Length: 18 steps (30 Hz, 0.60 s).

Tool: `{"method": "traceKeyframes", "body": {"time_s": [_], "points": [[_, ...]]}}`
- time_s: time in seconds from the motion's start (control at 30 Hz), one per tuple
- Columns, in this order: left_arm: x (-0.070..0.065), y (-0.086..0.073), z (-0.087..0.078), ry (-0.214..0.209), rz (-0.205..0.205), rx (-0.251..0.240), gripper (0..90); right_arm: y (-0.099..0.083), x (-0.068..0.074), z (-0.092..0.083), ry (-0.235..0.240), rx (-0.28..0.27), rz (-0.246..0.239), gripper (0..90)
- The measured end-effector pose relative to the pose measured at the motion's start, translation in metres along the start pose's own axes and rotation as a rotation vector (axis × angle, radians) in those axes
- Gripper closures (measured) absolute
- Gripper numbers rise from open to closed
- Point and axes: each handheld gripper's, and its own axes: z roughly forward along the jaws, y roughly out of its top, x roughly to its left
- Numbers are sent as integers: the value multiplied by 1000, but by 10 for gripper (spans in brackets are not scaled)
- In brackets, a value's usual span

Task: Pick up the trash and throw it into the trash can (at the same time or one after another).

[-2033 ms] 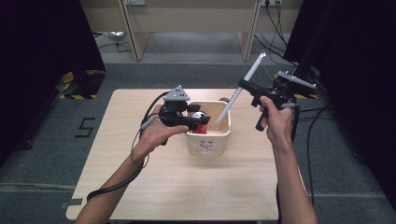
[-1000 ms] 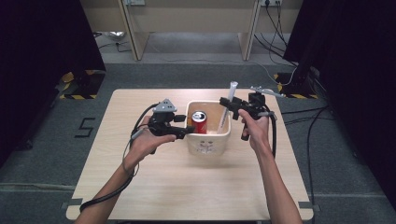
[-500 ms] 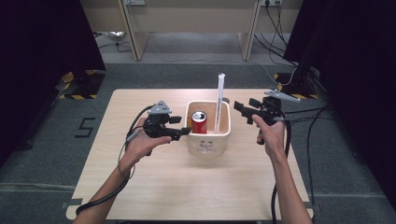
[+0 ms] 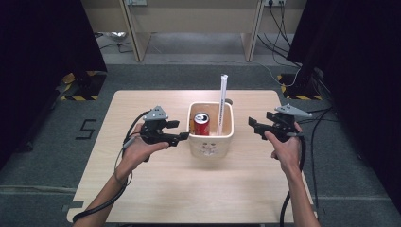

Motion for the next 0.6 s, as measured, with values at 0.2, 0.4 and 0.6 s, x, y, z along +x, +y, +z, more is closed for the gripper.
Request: {"method": "traceKeyframes", "body": {"time_s": [0.2,0.4,0.6], "points": [[4,-15,-4,12,-11,-7,322,-16,4,-7,-27,32,-53,185],[6,-32,-8,31,-25,-5,320,-33,12,-10,-56,83,-124,181],[2,-46,-9,45,-13,-2,319,-50,20,-13,-48,113,-156,181]]}}
